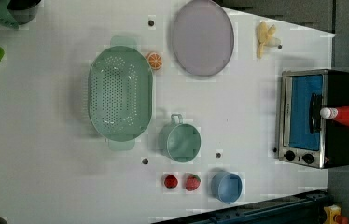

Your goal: Pick Ketchup from oven and place it on table.

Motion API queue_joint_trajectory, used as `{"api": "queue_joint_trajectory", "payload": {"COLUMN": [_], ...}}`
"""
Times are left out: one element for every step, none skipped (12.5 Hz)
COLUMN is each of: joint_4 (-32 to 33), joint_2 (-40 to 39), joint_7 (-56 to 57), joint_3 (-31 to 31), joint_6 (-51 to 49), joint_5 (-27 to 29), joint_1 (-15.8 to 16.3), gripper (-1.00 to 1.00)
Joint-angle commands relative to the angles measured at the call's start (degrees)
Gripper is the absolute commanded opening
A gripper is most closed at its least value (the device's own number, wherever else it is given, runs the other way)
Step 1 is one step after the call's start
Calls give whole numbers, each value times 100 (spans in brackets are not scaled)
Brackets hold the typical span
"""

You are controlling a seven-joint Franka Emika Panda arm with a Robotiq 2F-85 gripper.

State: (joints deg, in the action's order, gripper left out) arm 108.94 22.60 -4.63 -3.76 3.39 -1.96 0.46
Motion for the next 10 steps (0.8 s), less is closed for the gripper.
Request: {"api": "queue_joint_trajectory", "payload": {"joint_4": [258, 255, 253, 250, 248, 244, 238, 229, 210, 164], "joint_2": [-458, -562, -681, -814, -963, -1134, -1327, -1534, -1752, -1989], "joint_7": [-168, -168, -168, -168, -168, -168, -168, -168, -168, -168], "joint_3": [-697, -916, -1142, -1369, -1584, -1791, -1987, -2165, -2327, -2477], "joint_6": [185, 389, 639, 912, 1197, 1462, 1707, 1899, 2047, 2153], "joint_5": [25, 25, 25, 25, 25, 25, 26, 26, 26, 32], "joint_1": [-369, -411, -441, -462, -477, -490, -494, -497, -500, -503], "gripper": [100, 100, 100, 100, 100, 100, 100, 100, 100, 100]}}
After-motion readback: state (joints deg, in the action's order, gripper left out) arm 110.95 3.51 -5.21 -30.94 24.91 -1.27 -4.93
